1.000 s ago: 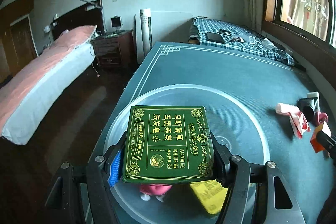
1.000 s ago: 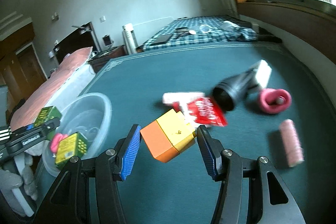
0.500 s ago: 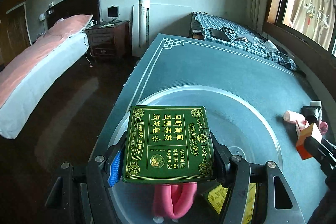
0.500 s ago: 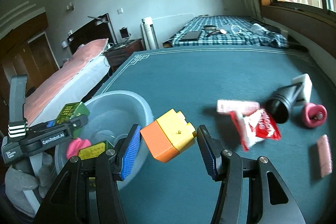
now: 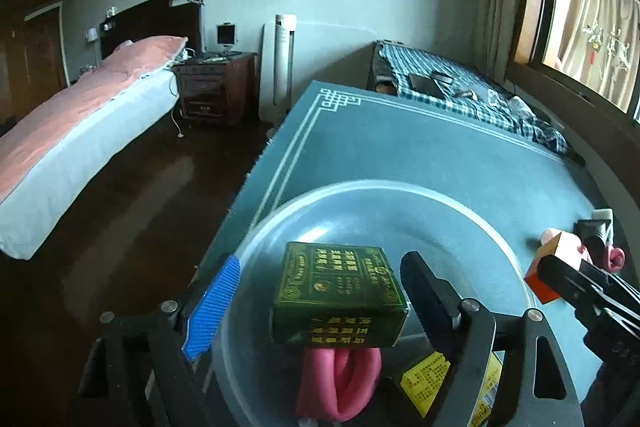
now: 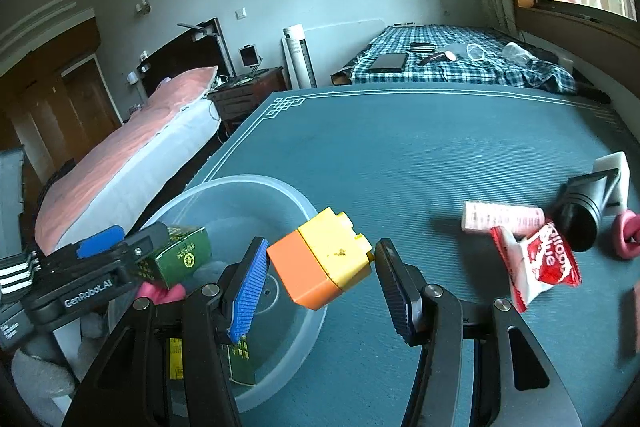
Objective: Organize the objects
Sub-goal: 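Open the left tool to drop the green box while the right tool lowers the brick into the basin, then withdraw both tools from the basin toward the remaining items, then grasp the pink hair roller with the right tool while the left tool reaches the red packet, then grasp the red balloon glue packet with the left tool and lift it, then carry the packet over the basin and open the left tool while the right tool carries the roller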
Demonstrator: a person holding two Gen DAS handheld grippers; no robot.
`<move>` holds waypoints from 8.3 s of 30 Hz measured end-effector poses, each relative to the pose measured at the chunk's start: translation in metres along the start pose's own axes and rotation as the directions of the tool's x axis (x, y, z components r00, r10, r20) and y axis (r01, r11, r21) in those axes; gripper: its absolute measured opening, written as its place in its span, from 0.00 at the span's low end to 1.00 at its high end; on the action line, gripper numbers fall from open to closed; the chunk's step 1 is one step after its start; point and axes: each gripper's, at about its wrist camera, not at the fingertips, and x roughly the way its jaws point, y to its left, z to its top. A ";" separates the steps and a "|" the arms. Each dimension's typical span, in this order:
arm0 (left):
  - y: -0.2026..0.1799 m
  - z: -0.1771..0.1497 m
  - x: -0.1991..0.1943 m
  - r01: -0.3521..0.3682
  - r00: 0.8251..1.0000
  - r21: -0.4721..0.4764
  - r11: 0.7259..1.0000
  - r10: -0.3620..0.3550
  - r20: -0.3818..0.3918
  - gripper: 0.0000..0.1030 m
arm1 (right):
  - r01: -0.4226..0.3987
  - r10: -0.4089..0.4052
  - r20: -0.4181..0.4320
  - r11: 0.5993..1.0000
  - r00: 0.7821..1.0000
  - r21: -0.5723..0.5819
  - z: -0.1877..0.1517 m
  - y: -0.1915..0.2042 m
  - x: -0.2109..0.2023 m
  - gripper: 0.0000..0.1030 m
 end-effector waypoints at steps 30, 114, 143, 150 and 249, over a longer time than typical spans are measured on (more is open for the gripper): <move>0.012 -0.005 0.004 -0.051 0.999 -0.052 0.997 0.052 0.011 0.88 | -0.023 0.024 -0.037 0.999 0.999 0.036 -0.001 0.005 0.015 0.61; -0.222 -0.038 -0.034 0.142 0.990 0.321 0.936 -0.139 -0.031 0.92 | 0.294 -0.288 -0.057 0.928 0.956 0.231 -0.062 -0.238 -0.100 0.56; -0.286 -0.025 0.045 0.233 0.960 0.272 0.933 -0.177 -0.217 0.93 | 0.266 -0.255 -0.078 0.939 0.964 0.217 -0.068 -0.236 -0.089 0.35; -0.293 -0.024 0.061 0.202 0.960 0.227 0.953 -0.147 -0.237 0.93 | 0.265 -0.254 -0.077 0.939 0.964 0.217 -0.068 -0.236 -0.089 0.35; -0.071 -0.005 -0.003 0.051 0.997 0.013 0.999 -0.051 -0.054 0.64 | 0.110 -0.109 -0.017 0.983 0.994 0.145 -0.063 -0.137 -0.092 0.29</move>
